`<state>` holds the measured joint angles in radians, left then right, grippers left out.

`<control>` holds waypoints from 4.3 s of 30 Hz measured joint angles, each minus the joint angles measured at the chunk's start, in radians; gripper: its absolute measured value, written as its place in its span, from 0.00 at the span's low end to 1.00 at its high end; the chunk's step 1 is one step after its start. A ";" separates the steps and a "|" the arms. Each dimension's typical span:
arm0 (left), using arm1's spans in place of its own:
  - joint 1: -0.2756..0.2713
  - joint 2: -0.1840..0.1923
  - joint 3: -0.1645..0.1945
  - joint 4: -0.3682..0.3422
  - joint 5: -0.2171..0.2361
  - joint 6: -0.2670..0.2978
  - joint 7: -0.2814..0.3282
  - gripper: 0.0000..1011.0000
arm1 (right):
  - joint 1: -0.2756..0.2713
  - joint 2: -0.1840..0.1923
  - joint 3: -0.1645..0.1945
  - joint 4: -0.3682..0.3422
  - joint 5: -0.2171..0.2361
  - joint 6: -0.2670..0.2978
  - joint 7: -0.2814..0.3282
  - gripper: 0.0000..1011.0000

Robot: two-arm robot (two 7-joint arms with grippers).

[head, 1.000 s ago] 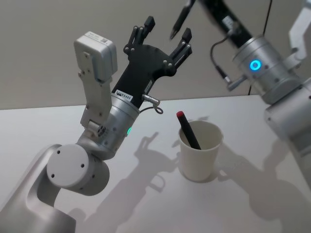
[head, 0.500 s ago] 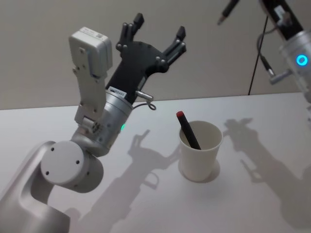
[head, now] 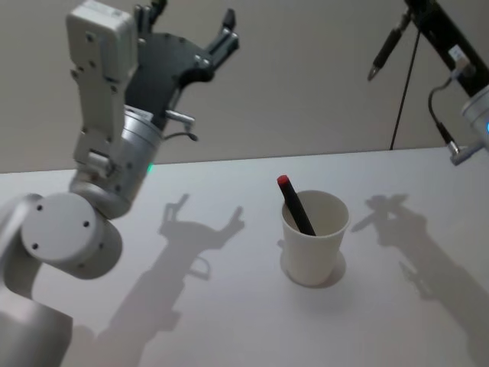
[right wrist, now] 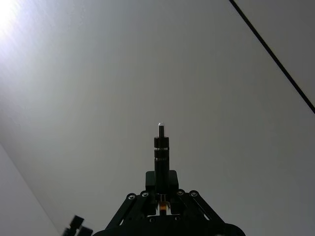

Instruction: Place the pen into the pen holder.

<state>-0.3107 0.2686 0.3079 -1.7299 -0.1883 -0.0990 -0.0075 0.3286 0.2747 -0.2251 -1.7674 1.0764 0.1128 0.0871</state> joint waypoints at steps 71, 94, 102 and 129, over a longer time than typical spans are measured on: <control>0.042 -0.033 -0.002 -0.020 -0.066 0.179 -0.026 0.99 | -0.107 -0.014 -0.262 -0.014 -0.969 0.046 0.070 0.13; 0.044 -0.035 -0.001 -0.020 -0.069 0.180 -0.028 0.99 | -0.121 0.005 -0.247 -0.049 -0.978 0.063 0.074 0.13; 0.044 -0.035 -0.001 -0.020 -0.069 0.180 -0.028 0.99 | -0.122 0.006 -0.246 -0.050 -0.978 0.067 0.079 0.30; 0.044 -0.035 -0.001 -0.020 -0.069 0.180 -0.027 0.99 | -0.134 0.049 -0.199 -0.091 -0.966 0.071 0.019 0.99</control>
<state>-0.2670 0.2335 0.3072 -1.7501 -0.2572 0.0810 -0.0349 0.1942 0.3234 -0.4238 -1.8588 0.1104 0.1833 0.1064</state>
